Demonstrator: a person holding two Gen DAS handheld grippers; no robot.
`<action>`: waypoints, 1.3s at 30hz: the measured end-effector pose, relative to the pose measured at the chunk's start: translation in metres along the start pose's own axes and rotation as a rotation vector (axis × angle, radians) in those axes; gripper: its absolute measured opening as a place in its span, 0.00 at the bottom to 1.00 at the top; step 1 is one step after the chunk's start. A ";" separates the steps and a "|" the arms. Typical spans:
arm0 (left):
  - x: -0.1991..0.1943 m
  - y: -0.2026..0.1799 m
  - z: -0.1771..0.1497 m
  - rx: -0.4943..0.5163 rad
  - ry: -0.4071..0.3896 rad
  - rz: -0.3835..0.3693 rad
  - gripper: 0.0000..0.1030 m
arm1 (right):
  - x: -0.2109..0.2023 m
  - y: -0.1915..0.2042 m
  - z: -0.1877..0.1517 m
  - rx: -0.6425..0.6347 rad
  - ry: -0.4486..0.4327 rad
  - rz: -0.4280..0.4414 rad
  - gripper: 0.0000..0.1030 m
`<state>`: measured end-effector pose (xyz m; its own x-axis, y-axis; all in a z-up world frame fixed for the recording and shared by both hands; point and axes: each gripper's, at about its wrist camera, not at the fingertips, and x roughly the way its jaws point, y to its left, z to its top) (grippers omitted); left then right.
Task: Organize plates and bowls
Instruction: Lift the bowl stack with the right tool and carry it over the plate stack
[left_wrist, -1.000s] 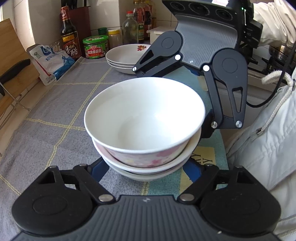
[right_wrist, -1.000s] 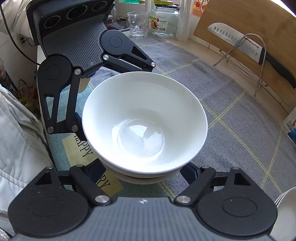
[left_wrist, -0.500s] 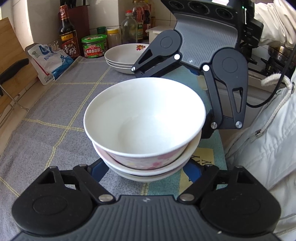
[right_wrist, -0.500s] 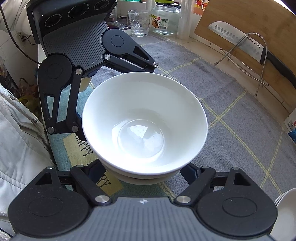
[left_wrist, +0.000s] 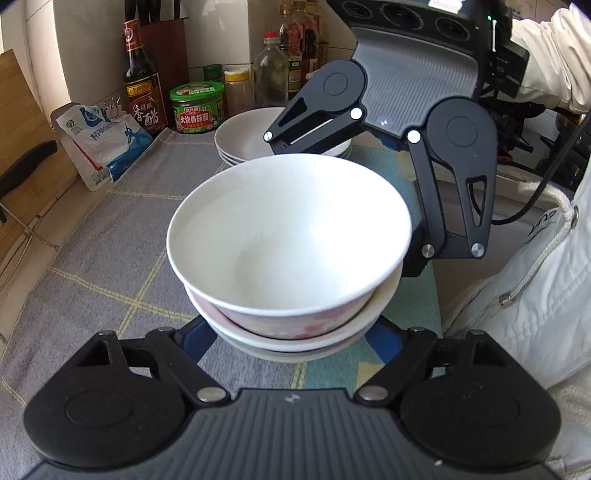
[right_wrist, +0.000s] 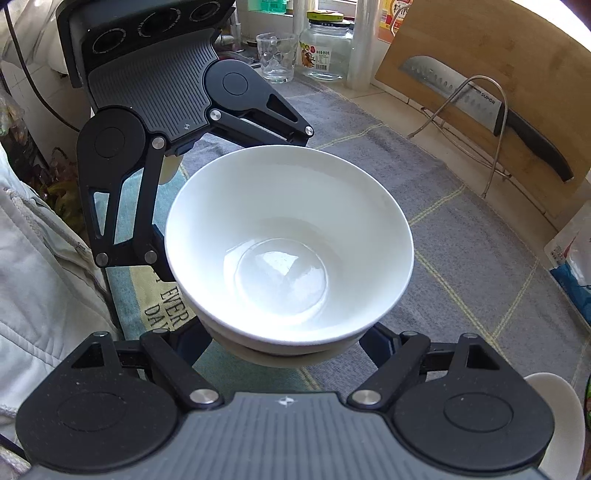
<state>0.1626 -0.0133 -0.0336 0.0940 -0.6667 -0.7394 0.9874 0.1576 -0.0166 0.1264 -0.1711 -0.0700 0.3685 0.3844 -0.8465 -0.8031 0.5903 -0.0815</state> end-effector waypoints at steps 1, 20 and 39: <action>0.003 -0.001 0.006 0.001 -0.003 0.006 0.83 | -0.005 -0.004 -0.002 -0.007 0.000 -0.004 0.86; 0.095 -0.004 0.126 0.055 -0.075 0.047 0.83 | -0.087 -0.098 -0.074 -0.061 0.019 -0.112 0.86; 0.163 -0.003 0.157 0.037 -0.074 0.031 0.83 | -0.085 -0.143 -0.125 -0.033 0.066 -0.103 0.86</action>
<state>0.1948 -0.2369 -0.0483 0.1327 -0.7141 -0.6873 0.9877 0.1531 0.0316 0.1513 -0.3774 -0.0520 0.4192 0.2742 -0.8655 -0.7777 0.6003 -0.1865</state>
